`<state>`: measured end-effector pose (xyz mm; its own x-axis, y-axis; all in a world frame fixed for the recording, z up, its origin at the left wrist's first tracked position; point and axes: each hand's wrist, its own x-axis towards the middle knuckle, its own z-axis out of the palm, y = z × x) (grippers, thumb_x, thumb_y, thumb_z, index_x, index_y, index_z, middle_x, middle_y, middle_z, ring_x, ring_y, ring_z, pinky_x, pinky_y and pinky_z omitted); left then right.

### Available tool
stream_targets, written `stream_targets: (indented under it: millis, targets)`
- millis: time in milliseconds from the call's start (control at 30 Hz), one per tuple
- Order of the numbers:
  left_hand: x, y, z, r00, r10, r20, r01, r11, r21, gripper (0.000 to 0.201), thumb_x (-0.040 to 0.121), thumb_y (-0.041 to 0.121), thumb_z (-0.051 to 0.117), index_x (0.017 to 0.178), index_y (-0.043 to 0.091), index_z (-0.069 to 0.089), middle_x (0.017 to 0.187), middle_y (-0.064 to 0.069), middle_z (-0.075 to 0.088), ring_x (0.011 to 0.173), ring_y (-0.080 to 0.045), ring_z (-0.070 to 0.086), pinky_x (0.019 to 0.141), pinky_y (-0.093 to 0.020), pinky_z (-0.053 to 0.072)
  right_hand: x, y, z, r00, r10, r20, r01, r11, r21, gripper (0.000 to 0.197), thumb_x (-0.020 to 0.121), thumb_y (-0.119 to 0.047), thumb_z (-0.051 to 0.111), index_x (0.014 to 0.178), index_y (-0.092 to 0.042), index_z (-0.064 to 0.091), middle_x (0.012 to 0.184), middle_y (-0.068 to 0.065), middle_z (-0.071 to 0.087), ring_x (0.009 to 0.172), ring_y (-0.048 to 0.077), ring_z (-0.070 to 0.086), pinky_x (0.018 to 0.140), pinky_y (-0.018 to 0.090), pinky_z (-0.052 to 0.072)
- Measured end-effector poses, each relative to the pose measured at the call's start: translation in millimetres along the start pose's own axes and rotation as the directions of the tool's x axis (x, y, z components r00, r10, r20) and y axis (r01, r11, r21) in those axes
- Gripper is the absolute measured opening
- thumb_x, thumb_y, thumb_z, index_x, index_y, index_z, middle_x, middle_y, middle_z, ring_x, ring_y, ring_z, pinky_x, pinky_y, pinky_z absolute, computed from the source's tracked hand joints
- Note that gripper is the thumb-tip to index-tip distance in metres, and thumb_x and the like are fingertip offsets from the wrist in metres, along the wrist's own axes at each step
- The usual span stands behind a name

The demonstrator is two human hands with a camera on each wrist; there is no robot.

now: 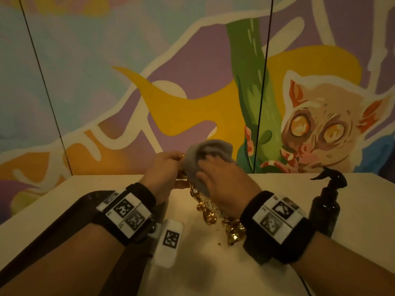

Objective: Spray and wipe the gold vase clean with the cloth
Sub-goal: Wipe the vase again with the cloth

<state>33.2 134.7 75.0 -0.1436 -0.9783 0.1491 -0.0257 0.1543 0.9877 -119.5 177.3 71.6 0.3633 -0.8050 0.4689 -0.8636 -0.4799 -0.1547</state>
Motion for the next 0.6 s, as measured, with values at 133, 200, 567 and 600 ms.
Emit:
stream_targets:
  millis: [133, 200, 567, 600]
  targets:
    - [-5.3, 0.9, -5.5, 1.000, 0.005, 0.021, -0.006, 1.000, 0.019, 0.016, 0.093, 0.004, 0.047, 0.089, 0.002, 0.063, 0.083, -0.017, 0.065, 0.077, -0.029, 0.063, 0.061, -0.037, 0.057, -3.9, 3.4, -3.9, 0.999, -0.028, 0.024, 0.027, 0.999, 0.039, 0.030, 0.094, -0.033, 0.044, 0.115, -0.016, 0.058, 0.118, 0.008, 0.061, 0.108, 0.027, 0.053, 0.087, 0.045, 0.046]
    - [-8.6, 2.1, -5.9, 1.000, 0.005, 0.028, -0.005, 1.000, -0.005, 0.019, 0.097, 0.010, 0.047, 0.090, 0.003, 0.063, 0.085, -0.017, 0.064, 0.081, -0.030, 0.063, 0.067, -0.039, 0.057, -2.2, 9.4, -7.0, 0.993, 0.112, -0.035, -0.105, 0.980, 0.168, 0.038, 0.091, -0.037, 0.052, 0.124, -0.019, 0.049, 0.124, 0.006, 0.059, 0.111, 0.027, 0.054, 0.092, 0.043, 0.046]
    - [-16.9, 10.2, -11.2, 0.997, -0.052, -0.056, 0.042, 0.985, -0.167, 0.029, 0.089, 0.014, 0.044, 0.097, -0.005, 0.064, 0.094, -0.021, 0.062, 0.085, -0.034, 0.060, 0.071, -0.040, 0.054, 2.7, -9.8, 0.4, 0.979, -0.199, -0.032, 0.193, 0.970, -0.151, 0.036, 0.091, -0.037, 0.034, 0.117, -0.026, 0.056, 0.129, -0.003, 0.058, 0.127, 0.028, 0.040, 0.103, 0.049, 0.035]
    - [-18.6, 10.4, -10.9, 0.996, -0.072, -0.052, 0.060, 0.978, -0.198, 0.039, 0.088, 0.022, 0.046, 0.106, -0.007, 0.064, 0.101, -0.024, 0.064, 0.091, -0.039, 0.061, 0.080, -0.046, 0.053, 1.5, -11.3, 2.2, 0.975, -0.218, -0.029, 0.210, 0.962, -0.173, 0.033, 0.091, -0.038, 0.037, 0.118, -0.029, 0.055, 0.131, -0.006, 0.057, 0.131, 0.029, 0.037, 0.104, 0.052, 0.033]
